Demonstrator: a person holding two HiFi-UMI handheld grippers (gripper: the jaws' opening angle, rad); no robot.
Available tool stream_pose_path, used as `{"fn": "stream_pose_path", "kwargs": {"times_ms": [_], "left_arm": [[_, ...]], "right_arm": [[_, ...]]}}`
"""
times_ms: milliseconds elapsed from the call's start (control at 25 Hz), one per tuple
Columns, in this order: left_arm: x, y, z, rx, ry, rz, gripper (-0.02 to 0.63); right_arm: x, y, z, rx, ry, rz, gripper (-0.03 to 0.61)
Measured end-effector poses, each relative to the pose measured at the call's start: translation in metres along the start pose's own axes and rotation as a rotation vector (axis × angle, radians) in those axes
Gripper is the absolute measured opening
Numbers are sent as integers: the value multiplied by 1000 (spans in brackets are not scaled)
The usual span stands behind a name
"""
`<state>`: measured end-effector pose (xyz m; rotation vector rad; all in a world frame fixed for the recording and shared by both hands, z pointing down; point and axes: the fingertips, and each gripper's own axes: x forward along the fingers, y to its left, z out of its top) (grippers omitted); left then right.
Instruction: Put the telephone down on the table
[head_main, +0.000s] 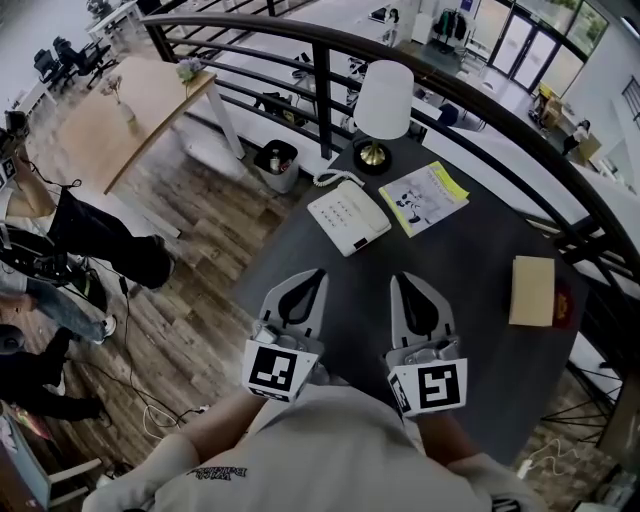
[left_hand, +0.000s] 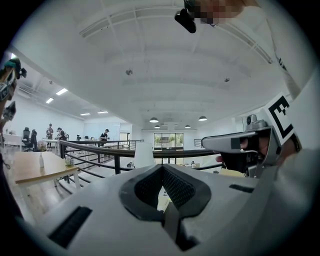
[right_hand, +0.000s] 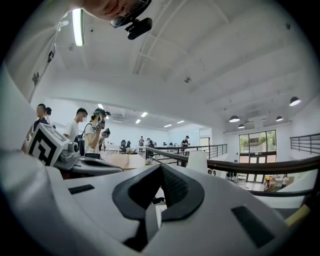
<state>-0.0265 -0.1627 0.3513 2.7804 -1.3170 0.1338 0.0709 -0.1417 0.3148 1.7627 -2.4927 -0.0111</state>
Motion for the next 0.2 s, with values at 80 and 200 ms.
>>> {"fn": "stream_pose_path", "kwargs": {"times_ms": [80,200], "left_arm": [[1,0,-8,-57,40,-14,5],[2,3,-17,-132,73,-28,5]], "right_arm": [[0,-1,3,18,-8,-1,2],[1,-2,4,27,-7,0,2]]}}
